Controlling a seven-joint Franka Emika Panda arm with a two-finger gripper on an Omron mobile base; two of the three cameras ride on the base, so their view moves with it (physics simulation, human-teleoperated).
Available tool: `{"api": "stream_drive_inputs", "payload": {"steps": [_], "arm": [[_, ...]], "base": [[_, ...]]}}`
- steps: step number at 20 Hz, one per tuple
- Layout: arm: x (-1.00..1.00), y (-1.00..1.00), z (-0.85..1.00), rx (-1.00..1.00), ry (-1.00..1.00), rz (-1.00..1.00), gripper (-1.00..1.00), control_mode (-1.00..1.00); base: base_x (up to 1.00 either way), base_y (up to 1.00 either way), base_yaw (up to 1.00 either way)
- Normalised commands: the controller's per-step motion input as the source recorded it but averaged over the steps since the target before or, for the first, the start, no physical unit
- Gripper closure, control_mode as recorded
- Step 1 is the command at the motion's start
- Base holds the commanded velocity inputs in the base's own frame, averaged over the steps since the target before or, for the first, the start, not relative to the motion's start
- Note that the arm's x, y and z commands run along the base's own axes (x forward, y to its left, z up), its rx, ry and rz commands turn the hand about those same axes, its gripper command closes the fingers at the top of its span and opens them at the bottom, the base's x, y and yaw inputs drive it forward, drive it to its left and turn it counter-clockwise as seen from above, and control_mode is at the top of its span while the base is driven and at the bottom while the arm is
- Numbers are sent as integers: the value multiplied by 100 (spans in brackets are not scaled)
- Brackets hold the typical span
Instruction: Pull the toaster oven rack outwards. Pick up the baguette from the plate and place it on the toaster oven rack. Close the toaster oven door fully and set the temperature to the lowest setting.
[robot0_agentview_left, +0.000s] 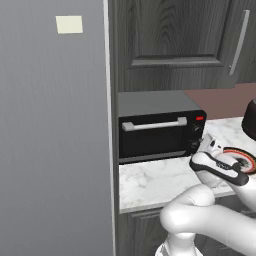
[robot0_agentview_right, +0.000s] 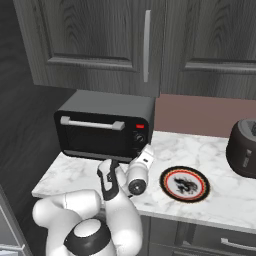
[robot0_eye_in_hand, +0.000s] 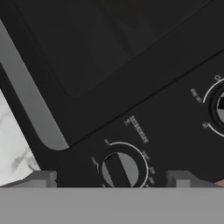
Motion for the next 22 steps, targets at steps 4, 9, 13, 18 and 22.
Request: {"api": "stream_drive_inputs", "payload": {"steps": [4, 9, 13, 18, 22], "arm": [[21, 0, 0, 0, 0, 0, -100, -100], [25, -1, 0, 0, 0, 0, -100, -100], [4, 0, 0, 0, 0, 0, -100, -100], [0, 0, 0, 0, 0, 0, -100, -100], [0, 0, 0, 0, 0, 0, 100, -100]], "base": [[0, 0, 0], [0, 0, 0], [0, 0, 0], [0, 0, 0], [0, 0, 0]]}}
